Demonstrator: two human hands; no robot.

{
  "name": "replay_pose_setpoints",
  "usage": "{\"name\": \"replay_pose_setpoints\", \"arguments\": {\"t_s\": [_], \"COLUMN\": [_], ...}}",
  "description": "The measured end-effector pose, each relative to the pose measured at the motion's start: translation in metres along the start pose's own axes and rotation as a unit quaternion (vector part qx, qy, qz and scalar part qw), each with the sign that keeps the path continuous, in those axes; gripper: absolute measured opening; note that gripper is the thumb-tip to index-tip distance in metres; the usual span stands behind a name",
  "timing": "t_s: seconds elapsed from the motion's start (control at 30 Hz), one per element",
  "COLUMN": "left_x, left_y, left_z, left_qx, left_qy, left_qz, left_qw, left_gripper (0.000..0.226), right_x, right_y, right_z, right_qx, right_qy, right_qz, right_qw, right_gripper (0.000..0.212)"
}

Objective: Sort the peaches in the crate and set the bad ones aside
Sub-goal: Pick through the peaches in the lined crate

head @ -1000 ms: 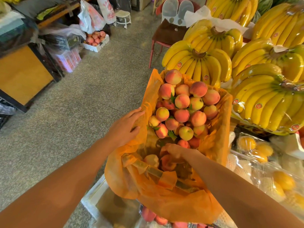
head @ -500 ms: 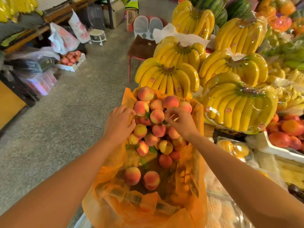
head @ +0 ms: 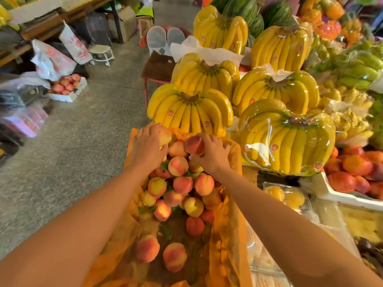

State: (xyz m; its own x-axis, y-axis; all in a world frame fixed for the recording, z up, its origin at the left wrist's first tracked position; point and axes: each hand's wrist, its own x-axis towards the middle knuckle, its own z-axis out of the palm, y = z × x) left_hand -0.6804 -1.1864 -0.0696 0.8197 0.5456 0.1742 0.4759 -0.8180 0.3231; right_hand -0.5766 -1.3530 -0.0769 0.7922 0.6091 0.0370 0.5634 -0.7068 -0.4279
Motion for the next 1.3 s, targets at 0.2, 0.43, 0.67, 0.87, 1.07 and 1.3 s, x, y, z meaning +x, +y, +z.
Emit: {"name": "replay_pose_setpoints", "arguments": {"t_s": [0.2,0.43,0.67,0.87,1.07,1.3], "left_x": [0.014,0.02,0.015,-0.002,-0.037,-0.083], "left_y": [-0.001,-0.003,-0.008,-0.004,-0.003,-0.001], "left_z": [0.007,0.013,0.012,-0.017,-0.052,-0.07], "left_qx": [0.014,0.019,-0.03,-0.493,-0.805,-0.795], "left_qy": [-0.041,-0.048,0.029,0.029,-0.145,-0.196], "left_qz": [-0.017,-0.011,0.001,-0.138,-0.239,-0.271], "left_qw": [0.999,0.999,0.999,0.858,0.523,0.505], "left_gripper": [0.065,0.065,0.061,0.052,0.029,0.04], "right_x": [0.003,0.007,-0.002,-0.02,-0.036,-0.072], "right_y": [0.0,0.008,0.011,0.001,-0.023,-0.044], "right_z": [0.008,0.014,0.011,-0.009,-0.032,-0.025], "right_qx": [-0.046,-0.04,0.08,0.425,0.711,0.778], "right_qy": [0.01,0.043,0.092,0.076,-0.128,-0.234], "right_qz": [0.01,-0.004,-0.018,0.034,0.101,0.132], "right_qw": [0.999,0.998,0.992,0.902,0.684,0.567], "right_gripper": [0.076,0.068,0.065,0.059,0.036,0.044]}}
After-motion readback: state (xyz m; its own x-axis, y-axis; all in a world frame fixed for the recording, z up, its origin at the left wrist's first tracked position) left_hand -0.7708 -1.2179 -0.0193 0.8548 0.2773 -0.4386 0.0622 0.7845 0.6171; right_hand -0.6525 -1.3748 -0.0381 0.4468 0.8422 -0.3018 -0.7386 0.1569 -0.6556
